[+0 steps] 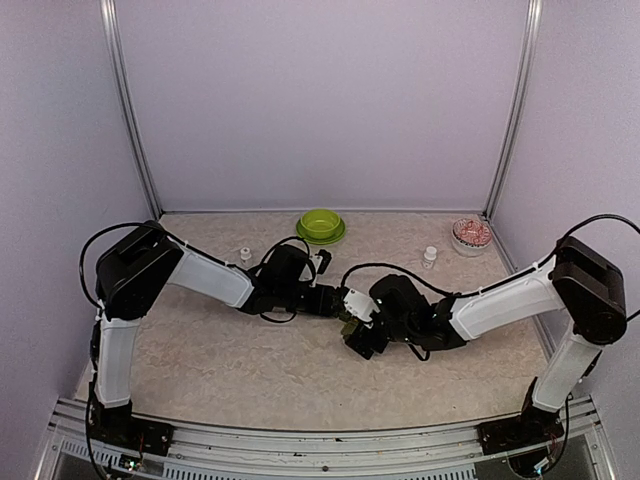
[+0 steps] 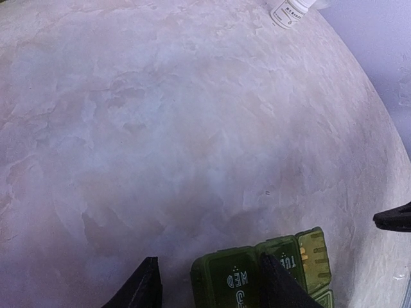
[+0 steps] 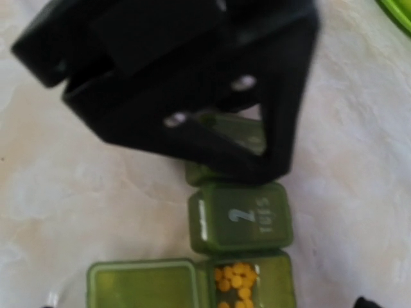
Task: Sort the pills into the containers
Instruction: Close the lid of the pill container on the pill container.
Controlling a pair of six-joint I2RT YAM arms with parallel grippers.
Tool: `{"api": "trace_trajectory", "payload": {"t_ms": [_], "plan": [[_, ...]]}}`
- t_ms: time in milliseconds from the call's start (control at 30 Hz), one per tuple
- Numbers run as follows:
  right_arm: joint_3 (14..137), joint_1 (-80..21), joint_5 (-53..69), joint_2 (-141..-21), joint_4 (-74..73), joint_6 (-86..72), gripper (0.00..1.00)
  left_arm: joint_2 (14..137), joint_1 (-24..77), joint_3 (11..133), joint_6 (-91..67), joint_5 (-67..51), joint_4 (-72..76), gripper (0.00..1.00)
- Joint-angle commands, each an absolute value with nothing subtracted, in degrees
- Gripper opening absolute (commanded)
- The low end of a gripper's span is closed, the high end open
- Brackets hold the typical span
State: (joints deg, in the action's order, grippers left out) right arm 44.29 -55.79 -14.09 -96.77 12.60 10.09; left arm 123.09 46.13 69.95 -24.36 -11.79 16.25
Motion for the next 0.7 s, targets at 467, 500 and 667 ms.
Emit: {"api": "trace_trajectory", "payload": {"t_ms": [467,500,667], "plan": [[48.7,-57.6,-24.6,-102.8,11.7,10.7,1.0,126.2,46.4,69.3,-22.9,-9.9,9.2,0.5],[48.8,-57.6,-24.7,-102.7,11.8,10.7,1.0,126.2,46.4,69.3,-22.9,-9.8,9.2,0.49],[48.8,-57.6,-24.2,-102.0,11.7,10.2,1.0,126.4,46.4,69.3,-22.9,-9.8,9.2,0.5]]}}
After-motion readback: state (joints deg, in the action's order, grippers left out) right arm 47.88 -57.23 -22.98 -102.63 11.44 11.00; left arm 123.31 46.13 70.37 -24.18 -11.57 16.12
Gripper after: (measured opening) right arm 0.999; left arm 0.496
